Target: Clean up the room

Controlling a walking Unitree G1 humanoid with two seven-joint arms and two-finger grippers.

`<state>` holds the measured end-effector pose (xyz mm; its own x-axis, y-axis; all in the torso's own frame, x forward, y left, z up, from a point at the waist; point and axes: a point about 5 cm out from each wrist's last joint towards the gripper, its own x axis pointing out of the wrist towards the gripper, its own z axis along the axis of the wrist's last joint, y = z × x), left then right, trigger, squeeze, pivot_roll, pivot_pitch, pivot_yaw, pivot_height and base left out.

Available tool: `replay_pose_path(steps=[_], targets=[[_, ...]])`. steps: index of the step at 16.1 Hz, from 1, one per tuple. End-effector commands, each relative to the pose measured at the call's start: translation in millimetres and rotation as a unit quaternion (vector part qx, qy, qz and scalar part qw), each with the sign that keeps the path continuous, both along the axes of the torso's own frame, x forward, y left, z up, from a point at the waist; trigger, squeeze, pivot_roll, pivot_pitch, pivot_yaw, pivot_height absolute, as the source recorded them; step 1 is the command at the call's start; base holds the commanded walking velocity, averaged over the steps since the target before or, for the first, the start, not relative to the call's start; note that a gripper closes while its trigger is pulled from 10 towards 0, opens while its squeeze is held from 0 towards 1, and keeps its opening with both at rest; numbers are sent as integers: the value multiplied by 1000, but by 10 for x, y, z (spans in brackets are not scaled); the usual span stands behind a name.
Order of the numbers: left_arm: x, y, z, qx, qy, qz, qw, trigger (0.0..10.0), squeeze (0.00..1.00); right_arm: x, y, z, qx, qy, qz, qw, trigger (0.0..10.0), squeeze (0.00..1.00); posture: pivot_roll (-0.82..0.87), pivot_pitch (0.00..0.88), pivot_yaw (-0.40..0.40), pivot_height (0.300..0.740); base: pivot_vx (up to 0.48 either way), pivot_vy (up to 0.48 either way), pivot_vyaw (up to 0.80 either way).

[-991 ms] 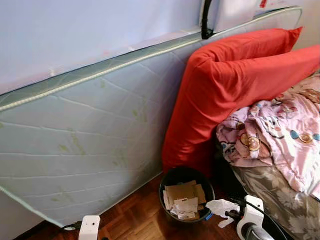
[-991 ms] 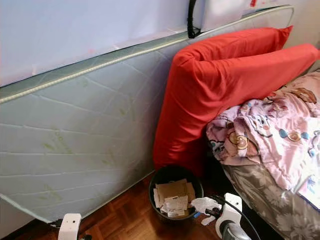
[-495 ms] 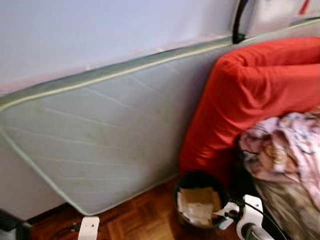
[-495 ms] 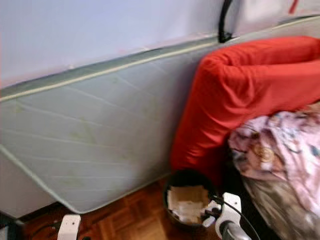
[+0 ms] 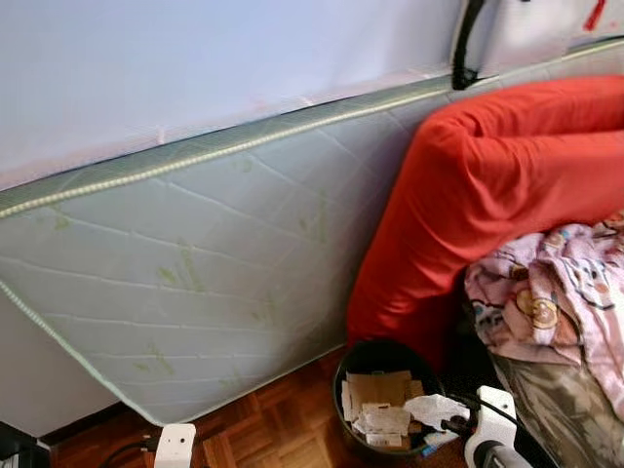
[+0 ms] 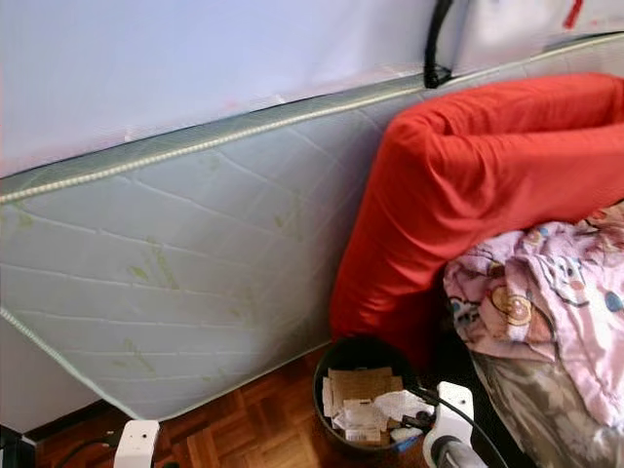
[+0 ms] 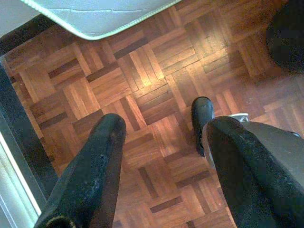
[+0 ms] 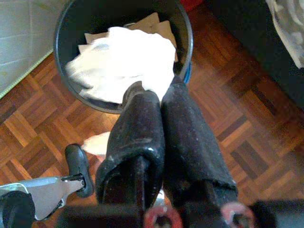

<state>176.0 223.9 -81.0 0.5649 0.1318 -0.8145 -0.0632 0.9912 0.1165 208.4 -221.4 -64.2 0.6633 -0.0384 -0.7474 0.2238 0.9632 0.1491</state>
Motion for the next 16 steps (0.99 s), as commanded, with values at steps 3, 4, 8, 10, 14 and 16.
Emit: replay_pose_path(steps=[3, 4, 8, 10, 14, 16], targets=[[-23, 17, -8, 5, 6, -3, 1000, 10000, 0, 3, -1, 2, -2, 1, 8, 1000, 10000, 0, 33, 0, 5, 740, 265, 0, 0], [-22, 18, -7, 5, 6, -3, 1000, 10000, 0, 5, 0, 3, -2, 1, 9, 1000, 10000, 0, 35, 0, 5, 740, 274, 0, 0], [-13, 20, -3, 4, 5, -1, 1000, 10000, 0, 14, -2, 8, -2, 1, 7, 1000, 10000, 0, 36, 0, 5, 740, 277, 0, 0], [-11, 19, -2, 4, 4, 0, 1000, 10000, 0, 15, -5, 10, -2, 0, 6, 1000, 10000, 0, 37, 0, 3, 740, 279, 0, 0], [-18, 23, -1, -1, -3, 0, 1000, 10000, 0, 14, 11, 13, 5, -11, 11, 1000, 10000, 0, 25, 37, 6, 740, 139, 0, 0], [-35, 25, -7, -1, -2, -2, 1000, 10000, 0, 8, 13, 15, 6, -20, 19, 1000, 10000, 0, 22, 55, 4, 740, 0, 0, 0]])
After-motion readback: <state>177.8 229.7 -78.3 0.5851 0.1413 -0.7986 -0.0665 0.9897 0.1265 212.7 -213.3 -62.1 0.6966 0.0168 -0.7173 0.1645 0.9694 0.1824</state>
